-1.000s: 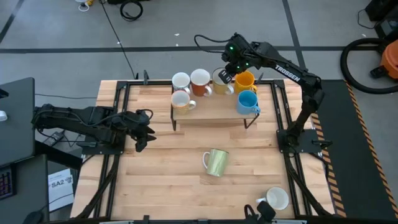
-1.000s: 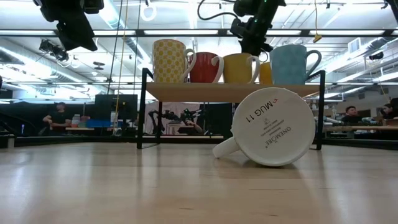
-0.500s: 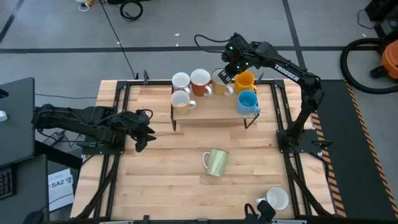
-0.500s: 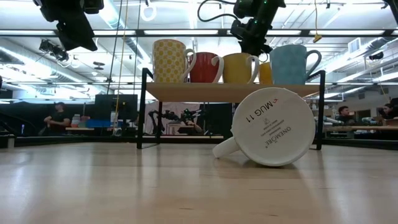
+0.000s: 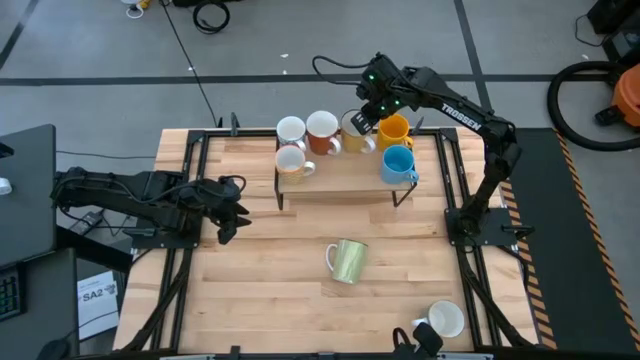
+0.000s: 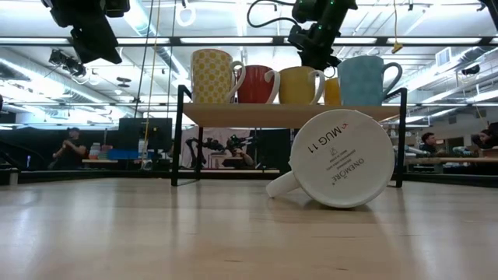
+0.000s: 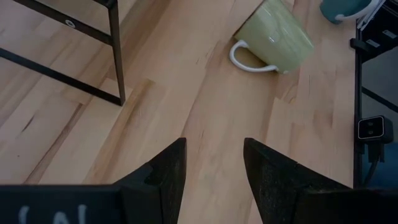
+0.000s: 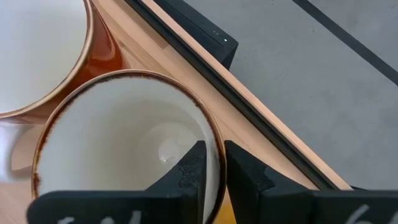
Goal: Place coffee mugs
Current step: Put the yellow mug on the shelf, then put the green mug on the shelf
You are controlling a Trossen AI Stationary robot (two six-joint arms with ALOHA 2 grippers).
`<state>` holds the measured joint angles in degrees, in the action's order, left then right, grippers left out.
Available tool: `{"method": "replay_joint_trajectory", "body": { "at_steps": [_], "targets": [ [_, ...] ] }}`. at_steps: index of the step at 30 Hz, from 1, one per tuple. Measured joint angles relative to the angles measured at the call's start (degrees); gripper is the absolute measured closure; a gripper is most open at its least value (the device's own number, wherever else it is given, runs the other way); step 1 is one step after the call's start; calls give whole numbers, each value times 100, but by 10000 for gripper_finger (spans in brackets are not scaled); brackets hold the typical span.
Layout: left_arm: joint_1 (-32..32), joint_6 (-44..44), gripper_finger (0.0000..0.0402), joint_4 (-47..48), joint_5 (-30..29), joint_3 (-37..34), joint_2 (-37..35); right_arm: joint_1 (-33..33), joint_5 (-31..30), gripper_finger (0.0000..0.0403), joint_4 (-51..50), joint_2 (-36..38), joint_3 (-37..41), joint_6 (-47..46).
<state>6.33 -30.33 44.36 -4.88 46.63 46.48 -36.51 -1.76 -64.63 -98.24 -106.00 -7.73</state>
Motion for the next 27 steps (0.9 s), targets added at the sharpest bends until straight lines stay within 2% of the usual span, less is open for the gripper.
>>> {"method": "replay_joint_trajectory", "body": {
  "at_steps": [15,27],
  "targets": [
    [0,2,235,0,1,0,0,0,-11,258,10,2,0,-4],
    [0,2,235,0,1,0,0,0,-11,244,6,1,0,-4]
  ]
}}
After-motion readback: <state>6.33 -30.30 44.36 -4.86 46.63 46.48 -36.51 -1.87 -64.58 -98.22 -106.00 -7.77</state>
